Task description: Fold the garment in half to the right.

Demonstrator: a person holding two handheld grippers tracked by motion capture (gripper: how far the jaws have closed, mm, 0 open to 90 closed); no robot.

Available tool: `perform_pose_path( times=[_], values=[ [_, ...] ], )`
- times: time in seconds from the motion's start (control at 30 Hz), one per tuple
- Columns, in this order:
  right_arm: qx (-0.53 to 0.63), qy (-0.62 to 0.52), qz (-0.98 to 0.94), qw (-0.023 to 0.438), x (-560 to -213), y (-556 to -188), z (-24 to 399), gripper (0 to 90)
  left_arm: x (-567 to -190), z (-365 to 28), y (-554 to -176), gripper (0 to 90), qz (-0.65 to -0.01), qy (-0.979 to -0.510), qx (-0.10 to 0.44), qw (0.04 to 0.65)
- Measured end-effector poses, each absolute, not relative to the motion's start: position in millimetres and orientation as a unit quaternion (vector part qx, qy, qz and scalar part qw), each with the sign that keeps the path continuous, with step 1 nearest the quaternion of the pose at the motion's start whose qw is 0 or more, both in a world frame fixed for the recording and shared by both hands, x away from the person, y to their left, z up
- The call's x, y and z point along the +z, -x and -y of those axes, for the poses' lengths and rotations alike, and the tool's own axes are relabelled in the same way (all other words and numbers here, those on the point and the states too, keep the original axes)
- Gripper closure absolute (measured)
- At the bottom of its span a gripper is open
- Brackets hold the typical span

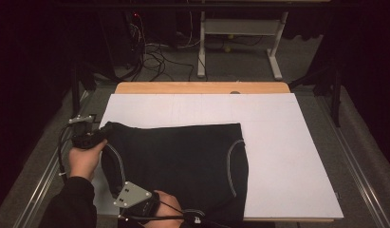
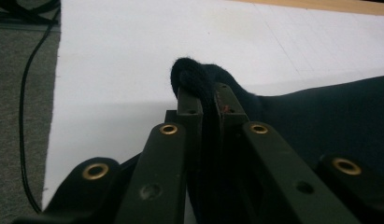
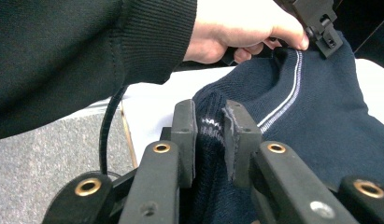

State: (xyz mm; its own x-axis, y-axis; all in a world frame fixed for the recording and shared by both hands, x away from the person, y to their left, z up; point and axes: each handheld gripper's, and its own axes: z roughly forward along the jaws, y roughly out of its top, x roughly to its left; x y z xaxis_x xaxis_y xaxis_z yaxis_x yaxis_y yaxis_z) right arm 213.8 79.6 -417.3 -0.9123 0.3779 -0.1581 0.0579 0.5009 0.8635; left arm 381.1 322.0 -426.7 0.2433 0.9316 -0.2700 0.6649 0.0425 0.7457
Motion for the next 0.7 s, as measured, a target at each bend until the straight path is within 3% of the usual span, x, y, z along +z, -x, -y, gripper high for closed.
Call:
perform_pose_path(
  times=[0.7],
  values=[
    [0.529, -0.170, -0.812, 0.180, -403, -217, -3, 76.4, -389, -247, -395, 79.7, -0.560, -0.698, 0.191, 0.403]
  ],
)
